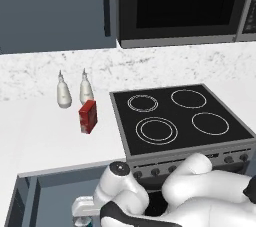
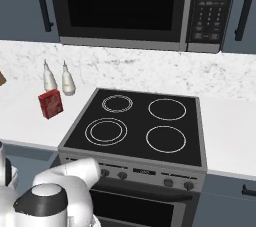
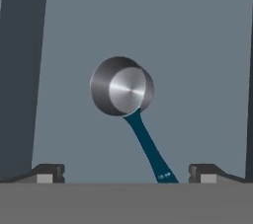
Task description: Pick the measuring cup from the drawer and place it on the counter.
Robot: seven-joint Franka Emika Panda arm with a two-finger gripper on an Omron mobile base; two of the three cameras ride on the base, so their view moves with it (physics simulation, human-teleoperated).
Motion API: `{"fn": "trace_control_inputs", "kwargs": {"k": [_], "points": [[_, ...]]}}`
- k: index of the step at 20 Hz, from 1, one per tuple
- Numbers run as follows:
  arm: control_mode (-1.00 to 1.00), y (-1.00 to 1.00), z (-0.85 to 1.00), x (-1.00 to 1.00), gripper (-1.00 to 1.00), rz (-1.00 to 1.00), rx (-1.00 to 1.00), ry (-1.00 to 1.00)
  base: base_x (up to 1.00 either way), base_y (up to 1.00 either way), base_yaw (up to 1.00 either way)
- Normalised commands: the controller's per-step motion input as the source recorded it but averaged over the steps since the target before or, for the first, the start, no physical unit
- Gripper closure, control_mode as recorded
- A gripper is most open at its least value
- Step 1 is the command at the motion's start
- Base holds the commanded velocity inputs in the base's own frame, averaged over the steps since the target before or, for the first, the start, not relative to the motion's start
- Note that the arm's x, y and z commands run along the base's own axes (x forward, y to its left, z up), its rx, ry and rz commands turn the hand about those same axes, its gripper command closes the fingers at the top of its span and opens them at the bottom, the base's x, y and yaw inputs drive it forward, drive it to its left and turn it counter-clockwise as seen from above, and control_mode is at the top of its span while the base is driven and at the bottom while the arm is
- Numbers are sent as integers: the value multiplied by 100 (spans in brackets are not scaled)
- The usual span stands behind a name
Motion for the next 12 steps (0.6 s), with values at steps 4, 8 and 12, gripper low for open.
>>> {"fn": "trace_control_inputs", "kwargs": {"k": [4, 8, 12], "points": [[-100, -2, -19, 0, -100, 0, -4, 0, 0, 0, 0], [-100, 1, -21, -1, -100, 0, -9, 9, 0, 0, 0], [-100, 5, -19, 0, -100, 0, -12, 11, 0, 0, 0]]}}
